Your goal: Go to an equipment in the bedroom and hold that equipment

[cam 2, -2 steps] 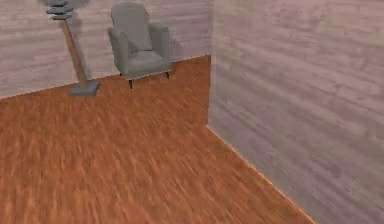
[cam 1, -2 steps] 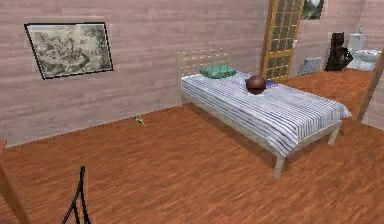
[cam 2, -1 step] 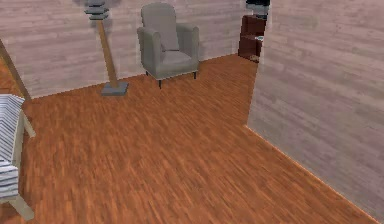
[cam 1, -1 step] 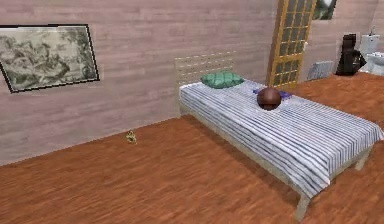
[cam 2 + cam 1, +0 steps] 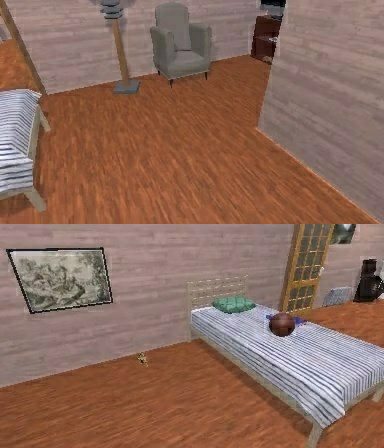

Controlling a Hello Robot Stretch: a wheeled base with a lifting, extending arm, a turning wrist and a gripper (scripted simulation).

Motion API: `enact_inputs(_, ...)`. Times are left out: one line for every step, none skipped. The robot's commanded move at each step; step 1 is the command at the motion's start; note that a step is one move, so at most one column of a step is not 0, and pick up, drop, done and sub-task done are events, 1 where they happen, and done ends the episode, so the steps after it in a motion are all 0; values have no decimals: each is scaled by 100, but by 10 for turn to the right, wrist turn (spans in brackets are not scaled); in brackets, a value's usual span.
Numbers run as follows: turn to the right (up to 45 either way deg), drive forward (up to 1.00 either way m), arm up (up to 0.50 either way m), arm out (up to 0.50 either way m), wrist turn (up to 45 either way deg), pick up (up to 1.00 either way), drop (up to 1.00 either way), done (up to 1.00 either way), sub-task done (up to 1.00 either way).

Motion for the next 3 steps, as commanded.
enact_inputs(0, 100, 0, 0, 0, 0, 0, 0, 0)
enact_inputs(-30, 0, 0, 0, 0, 0, 0, 0, 0)
enact_inputs(0, 95, 0, 0, 0, 0, 0, 0, 0)
